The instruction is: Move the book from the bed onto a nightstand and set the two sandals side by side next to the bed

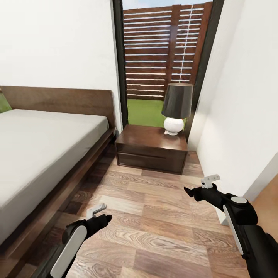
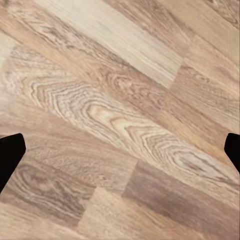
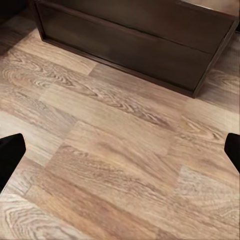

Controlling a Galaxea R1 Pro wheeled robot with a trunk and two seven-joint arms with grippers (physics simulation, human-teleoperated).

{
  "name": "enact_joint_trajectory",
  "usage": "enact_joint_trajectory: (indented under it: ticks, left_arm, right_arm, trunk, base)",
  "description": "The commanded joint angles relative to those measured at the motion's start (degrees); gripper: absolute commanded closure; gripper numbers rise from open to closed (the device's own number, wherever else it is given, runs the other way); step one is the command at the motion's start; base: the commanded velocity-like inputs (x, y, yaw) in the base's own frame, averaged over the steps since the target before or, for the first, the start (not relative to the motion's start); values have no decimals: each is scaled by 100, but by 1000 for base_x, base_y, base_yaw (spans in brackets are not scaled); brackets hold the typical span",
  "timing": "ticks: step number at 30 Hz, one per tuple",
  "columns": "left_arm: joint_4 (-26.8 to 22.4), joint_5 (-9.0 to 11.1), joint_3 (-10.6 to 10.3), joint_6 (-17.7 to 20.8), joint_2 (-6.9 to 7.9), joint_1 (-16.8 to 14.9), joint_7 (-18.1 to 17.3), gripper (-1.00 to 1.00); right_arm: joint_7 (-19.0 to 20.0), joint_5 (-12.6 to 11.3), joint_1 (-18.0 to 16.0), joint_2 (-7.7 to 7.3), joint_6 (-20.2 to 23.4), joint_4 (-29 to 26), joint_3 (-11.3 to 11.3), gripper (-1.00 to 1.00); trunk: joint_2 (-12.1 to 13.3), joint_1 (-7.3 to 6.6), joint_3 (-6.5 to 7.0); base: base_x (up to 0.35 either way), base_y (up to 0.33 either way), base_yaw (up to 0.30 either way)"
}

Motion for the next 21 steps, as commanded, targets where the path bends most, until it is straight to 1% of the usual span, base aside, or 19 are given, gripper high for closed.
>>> enact_joint_trajectory:
  ticks: [1,11,21]
  left_arm:
    - [-6,59,-11,-20,4,-1,61,-100]
    - [-6,59,-5,-55,2,7,64,-100]
    - [-6,58,-6,-52,8,8,64,-100]
  right_arm:
    - [54,59,1,-1,16,-9,-6,-100]
    - [54,59,13,-1,17,-7,44,-100]
    - [54,60,31,-1,7,-6,71,-100]
  trunk:
    - [-2,0,-5]
    - [-2,0,-5]
    - [-2,0,-5]
  base:
    - [86,0,284]
    - [44,-4,267]
    - [253,-129,40]
